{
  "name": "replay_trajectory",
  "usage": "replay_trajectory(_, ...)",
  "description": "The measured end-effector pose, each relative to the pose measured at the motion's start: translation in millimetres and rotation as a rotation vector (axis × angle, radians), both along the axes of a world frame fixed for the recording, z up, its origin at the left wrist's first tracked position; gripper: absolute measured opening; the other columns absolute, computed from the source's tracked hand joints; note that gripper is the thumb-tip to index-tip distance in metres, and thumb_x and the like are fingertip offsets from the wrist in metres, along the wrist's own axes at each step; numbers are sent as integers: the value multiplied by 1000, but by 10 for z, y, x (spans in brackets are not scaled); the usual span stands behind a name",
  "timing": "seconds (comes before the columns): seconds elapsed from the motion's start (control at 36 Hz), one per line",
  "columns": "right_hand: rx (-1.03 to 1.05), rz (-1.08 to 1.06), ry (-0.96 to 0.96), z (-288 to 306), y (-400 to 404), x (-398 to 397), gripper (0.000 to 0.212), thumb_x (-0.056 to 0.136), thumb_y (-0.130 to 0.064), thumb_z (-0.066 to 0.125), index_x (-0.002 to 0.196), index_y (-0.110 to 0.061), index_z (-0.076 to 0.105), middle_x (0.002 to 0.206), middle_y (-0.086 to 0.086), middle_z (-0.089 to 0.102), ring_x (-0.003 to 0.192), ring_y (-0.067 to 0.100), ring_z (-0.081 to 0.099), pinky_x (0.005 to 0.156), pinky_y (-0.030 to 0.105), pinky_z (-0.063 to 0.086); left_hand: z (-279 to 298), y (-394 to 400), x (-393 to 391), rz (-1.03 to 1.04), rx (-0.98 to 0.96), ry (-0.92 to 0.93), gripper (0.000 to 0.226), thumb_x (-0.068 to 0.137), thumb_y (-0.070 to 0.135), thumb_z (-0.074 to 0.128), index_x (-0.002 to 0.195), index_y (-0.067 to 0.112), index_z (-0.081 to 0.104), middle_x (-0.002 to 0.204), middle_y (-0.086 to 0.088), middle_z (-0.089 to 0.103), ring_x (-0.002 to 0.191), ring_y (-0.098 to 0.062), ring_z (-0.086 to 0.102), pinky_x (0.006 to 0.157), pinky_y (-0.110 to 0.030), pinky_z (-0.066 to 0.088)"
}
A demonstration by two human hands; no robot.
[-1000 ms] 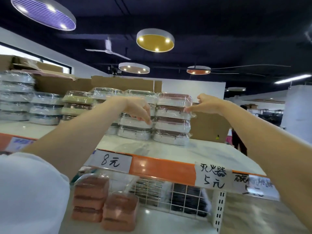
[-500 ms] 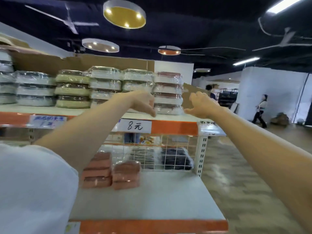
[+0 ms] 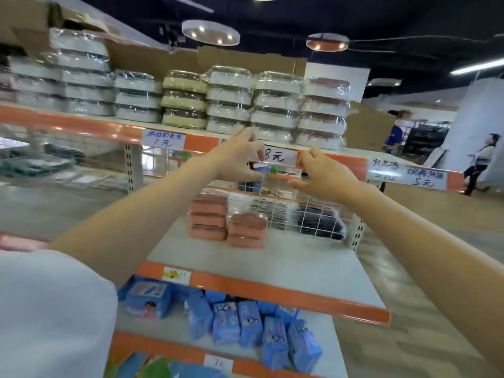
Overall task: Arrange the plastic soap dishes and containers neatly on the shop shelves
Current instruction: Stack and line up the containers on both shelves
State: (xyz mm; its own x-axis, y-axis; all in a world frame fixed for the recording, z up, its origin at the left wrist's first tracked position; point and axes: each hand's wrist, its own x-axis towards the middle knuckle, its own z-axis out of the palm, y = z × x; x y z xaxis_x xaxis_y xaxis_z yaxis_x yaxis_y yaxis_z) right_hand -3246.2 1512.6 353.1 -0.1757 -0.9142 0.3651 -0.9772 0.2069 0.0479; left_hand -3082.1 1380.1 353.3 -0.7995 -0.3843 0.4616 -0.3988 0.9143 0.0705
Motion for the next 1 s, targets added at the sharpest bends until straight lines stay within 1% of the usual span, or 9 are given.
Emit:
replay_trajectory(0.14, 64, 93, 26, -370, -125, 212, 42, 95, -41, 53, 120, -8, 46, 125, 8, 48, 113, 25, 48, 78, 33, 37, -396, 50, 347, 78, -2, -134, 44, 84, 35, 67, 120, 14, 54, 124, -8, 40, 122, -22, 32, 100, -32, 32)
replay_trajectory(0.28, 201, 120, -30, -794, -307, 399, 52, 95, -43, 53, 131, -6, 41, 135, 13, 44, 122, 31, 46, 87, 38, 42, -792, -35, 730, 233, 96, -250, 55, 82, 38, 68, 125, 8, 51, 122, -14, 40, 118, -29, 36, 101, -43, 37)
replay_trajectory(0.39, 310, 127, -116, -1035, -492, 534, 53, 96, -40, 52, 134, -6, 40, 138, 16, 43, 123, 33, 45, 97, 44, 43, -1025, -124, 1004, 296, 214, -308, 54, 85, 36, 66, 128, 10, 49, 140, -15, 34, 127, -29, 37, 103, -36, 37)
replay_trajectory(0.44, 336, 134, -159, -1129, -604, 609, 54, 94, -40, 54, 134, -7, 41, 137, 16, 44, 122, 33, 46, 98, 44, 43, -1136, -184, 1134, 313, 250, -313, 49, 86, 35, 66, 127, 14, 50, 134, -8, 41, 122, -25, 44, 98, -31, 38)
replay_trajectory(0.61, 334, 184, -251, -1342, -1019, 925, 46, 95, -25, 57, 134, -6, 43, 134, 14, 49, 116, 28, 51, 68, 23, 35, -1456, -581, 1530, 379, 335, -349, 51, 86, 38, 66, 129, 17, 49, 127, -5, 43, 115, -23, 49, 94, -32, 40)
replay_trajectory(0.67, 328, 220, -285, -1407, -1217, 1097, 54, 94, -26, 59, 140, -8, 39, 141, 14, 45, 122, 29, 48, 79, 18, 41, -1563, -772, 1674, 399, 369, -357, 51, 85, 38, 67, 129, 18, 49, 124, -4, 44, 112, -23, 50, 94, -33, 41)
replay_trajectory(0.72, 342, 224, -287, -1511, -1503, 1275, 61, 91, -35, 62, 142, -11, 37, 143, 13, 42, 125, 31, 46, 98, 32, 42, -1674, -1001, 1838, 418, 394, -361, 52, 83, 39, 68, 128, 19, 50, 120, -3, 45, 110, -24, 51, 95, -36, 43)
replay_trajectory(0.81, 346, 182, -286, -1636, -1994, 1572, 61, 88, -45, 60, 136, -12, 42, 125, 6, 44, 114, 25, 48, 93, 35, 44, -1816, -1418, 2122, 444, 415, -364, 53, 81, 41, 69, 127, 20, 51, 118, -5, 48, 111, -25, 50, 96, -39, 43)
replay_trajectory(1.0, 345, 187, -383, -1954, -3083, 2333, 64, 89, -41, 64, 135, -3, 42, 138, 15, 43, 125, 29, 43, 98, 36, 40, -2039, -2434, 2886, 515, 527, -300, 47, 85, 35, 68, 124, 15, 52, 110, -3, 47, 115, -22, 47, 93, -27, 37)
